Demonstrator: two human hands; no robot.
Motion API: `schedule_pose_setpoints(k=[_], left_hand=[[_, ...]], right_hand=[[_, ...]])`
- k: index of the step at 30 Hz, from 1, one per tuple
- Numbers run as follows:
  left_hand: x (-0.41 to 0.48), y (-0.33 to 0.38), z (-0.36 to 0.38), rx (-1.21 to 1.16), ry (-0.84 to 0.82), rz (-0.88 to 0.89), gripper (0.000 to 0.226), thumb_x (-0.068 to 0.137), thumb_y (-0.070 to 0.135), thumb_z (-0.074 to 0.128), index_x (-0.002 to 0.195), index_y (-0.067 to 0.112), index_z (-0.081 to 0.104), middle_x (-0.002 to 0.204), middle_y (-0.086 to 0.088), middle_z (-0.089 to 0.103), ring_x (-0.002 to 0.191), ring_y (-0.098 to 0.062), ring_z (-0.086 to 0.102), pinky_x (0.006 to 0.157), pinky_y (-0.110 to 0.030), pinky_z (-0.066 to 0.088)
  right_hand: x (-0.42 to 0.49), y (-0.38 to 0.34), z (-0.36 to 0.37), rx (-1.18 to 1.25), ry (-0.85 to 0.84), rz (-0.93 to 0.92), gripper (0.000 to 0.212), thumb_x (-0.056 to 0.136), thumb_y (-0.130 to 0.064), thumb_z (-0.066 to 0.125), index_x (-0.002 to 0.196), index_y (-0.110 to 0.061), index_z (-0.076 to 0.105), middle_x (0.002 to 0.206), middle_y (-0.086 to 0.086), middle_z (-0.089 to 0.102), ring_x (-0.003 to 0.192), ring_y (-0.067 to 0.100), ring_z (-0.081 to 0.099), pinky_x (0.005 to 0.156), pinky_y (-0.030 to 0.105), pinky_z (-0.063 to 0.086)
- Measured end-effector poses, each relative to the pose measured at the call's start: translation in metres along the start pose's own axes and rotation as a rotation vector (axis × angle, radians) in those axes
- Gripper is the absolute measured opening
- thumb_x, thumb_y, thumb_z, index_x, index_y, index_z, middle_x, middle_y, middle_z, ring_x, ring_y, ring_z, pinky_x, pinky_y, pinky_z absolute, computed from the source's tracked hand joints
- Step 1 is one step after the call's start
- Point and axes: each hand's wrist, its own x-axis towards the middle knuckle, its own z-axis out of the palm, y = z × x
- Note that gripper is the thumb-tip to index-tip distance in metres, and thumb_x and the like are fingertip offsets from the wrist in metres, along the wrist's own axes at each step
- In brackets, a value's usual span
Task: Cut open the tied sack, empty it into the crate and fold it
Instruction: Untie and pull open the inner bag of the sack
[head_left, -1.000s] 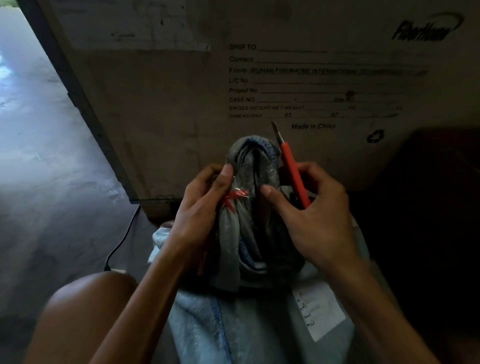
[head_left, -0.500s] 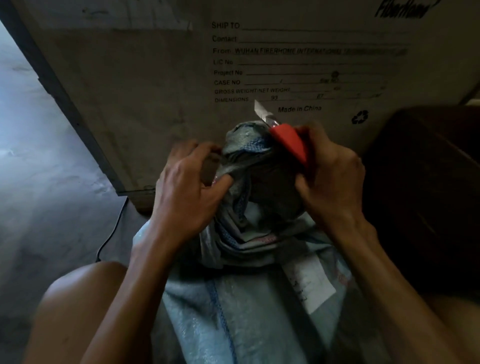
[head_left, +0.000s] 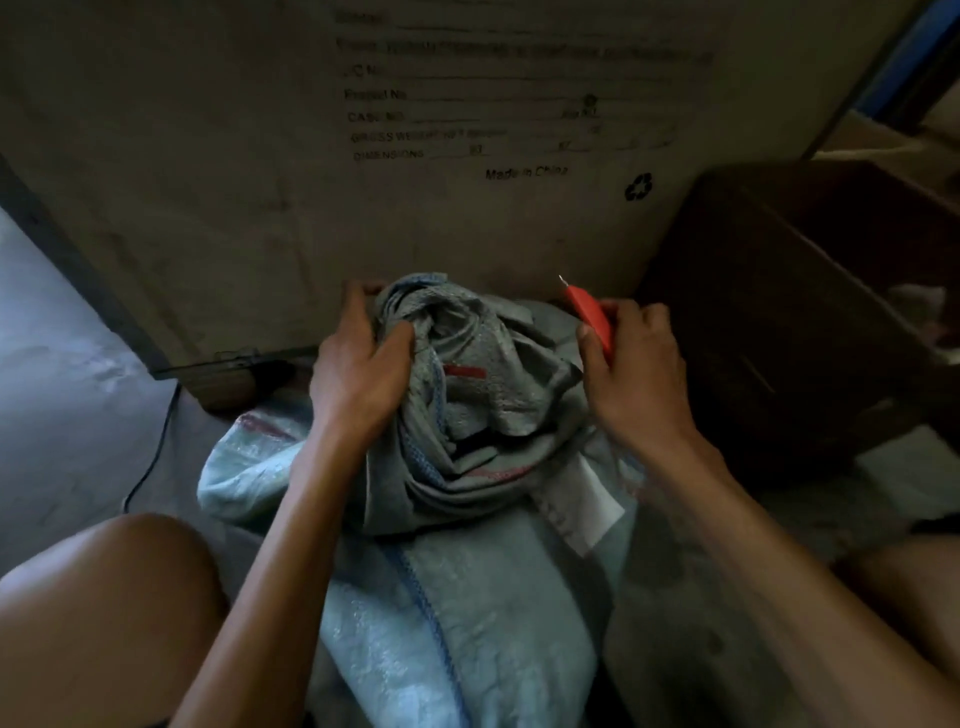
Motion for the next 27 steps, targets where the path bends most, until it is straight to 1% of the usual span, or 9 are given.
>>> schedule_pose_setpoints(k=[4, 7, 10, 16, 19, 21, 23, 25, 27], left_hand=[[-0.007, 0.009, 0.024, 0.06, -0.048, 0.029, 0.042, 0.089, 0.053, 0.058, 0.118, 0.028, 0.04, 0.11, -0.005, 0.066, 0.103, -0.036, 0.065, 0.092, -0.049, 0.053], [-0.016, 0.015, 0.043, 0.208, -0.023, 0.077, 0.061, 0.083, 0.057, 0.067, 0.125, 0.019, 0.044, 0.12, -0.01, 0.065, 0.11, -0.038, 0.063, 0.086, -0.044, 0.048], [-0.024, 0.018, 0.055, 0.312, 0.02, 0.121, 0.071, 0.083, 0.06, 0.066, 0.133, 0.014, 0.044, 0.129, -0.016, 0.062, 0.114, -0.043, 0.062, 0.085, -0.047, 0.049], [-0.033, 0.019, 0.058, 0.433, 0.092, 0.161, 0.073, 0.089, 0.057, 0.06, 0.139, 0.007, 0.043, 0.129, -0.025, 0.062, 0.114, -0.05, 0.061, 0.09, -0.052, 0.048], [-0.035, 0.013, 0.059, 0.434, 0.073, 0.179, 0.074, 0.091, 0.055, 0.058, 0.143, 0.006, 0.04, 0.129, -0.028, 0.062, 0.115, -0.052, 0.059, 0.091, -0.053, 0.048], [-0.034, 0.007, 0.058, 0.37, 0.044, 0.215, 0.065, 0.091, 0.052, 0.06, 0.137, 0.008, 0.045, 0.125, -0.026, 0.064, 0.112, -0.051, 0.06, 0.092, -0.053, 0.049], [-0.034, 0.003, 0.056, 0.278, 0.024, 0.228, 0.058, 0.091, 0.048, 0.061, 0.132, 0.009, 0.049, 0.122, -0.023, 0.067, 0.111, -0.047, 0.062, 0.092, -0.05, 0.05], [-0.035, 0.002, 0.053, 0.18, 0.031, 0.185, 0.049, 0.092, 0.043, 0.062, 0.126, 0.009, 0.054, 0.122, -0.018, 0.068, 0.112, -0.042, 0.062, 0.09, -0.041, 0.047], [-0.033, 0.002, 0.05, 0.076, 0.055, 0.127, 0.041, 0.092, 0.039, 0.064, 0.12, 0.011, 0.057, 0.123, -0.015, 0.068, 0.115, -0.037, 0.061, 0.084, -0.029, 0.039]], right_hand=[[-0.028, 0.058, 0.011, -0.157, -0.107, 0.249, 0.041, 0.099, -0.032, 0.051, 0.133, -0.009, 0.048, 0.128, 0.018, 0.044, 0.104, 0.038, 0.058, 0.081, 0.039, 0.045], [-0.064, 0.102, 0.031, -0.253, -0.161, 0.461, 0.039, 0.097, -0.03, 0.054, 0.128, -0.007, 0.047, 0.127, 0.02, 0.046, 0.108, 0.043, 0.06, 0.086, 0.045, 0.048], [-0.106, 0.141, 0.053, -0.319, -0.246, 0.675, 0.042, 0.097, -0.031, 0.052, 0.131, -0.008, 0.044, 0.134, 0.02, 0.045, 0.117, 0.04, 0.057, 0.093, 0.044, 0.047], [-0.16, 0.163, 0.097, -0.339, -0.41, 0.838, 0.041, 0.099, -0.03, 0.048, 0.135, -0.01, 0.046, 0.136, 0.017, 0.05, 0.123, 0.035, 0.054, 0.098, 0.044, 0.045], [-0.17, 0.163, 0.107, -0.275, -0.426, 0.881, 0.045, 0.095, -0.027, 0.056, 0.136, -0.01, 0.044, 0.138, 0.018, 0.05, 0.124, 0.035, 0.054, 0.098, 0.043, 0.045], [-0.17, 0.162, 0.109, -0.248, -0.383, 0.912, 0.051, 0.095, -0.029, 0.057, 0.139, -0.01, 0.04, 0.139, 0.018, 0.047, 0.127, 0.035, 0.05, 0.099, 0.044, 0.045], [-0.158, 0.157, 0.104, -0.186, -0.248, 0.961, 0.055, 0.095, -0.034, 0.055, 0.14, -0.009, 0.039, 0.141, 0.02, 0.044, 0.13, 0.036, 0.043, 0.101, 0.046, 0.042], [-0.135, 0.145, 0.092, -0.024, 0.014, 0.935, 0.046, 0.092, -0.026, 0.056, 0.134, -0.009, 0.048, 0.138, 0.02, 0.046, 0.129, 0.037, 0.042, 0.102, 0.045, 0.039], [-0.104, 0.121, 0.073, 0.216, 0.274, 0.747, 0.035, 0.09, -0.016, 0.049, 0.123, -0.008, 0.06, 0.126, 0.02, 0.057, 0.117, 0.037, 0.052, 0.095, 0.037, 0.04]])
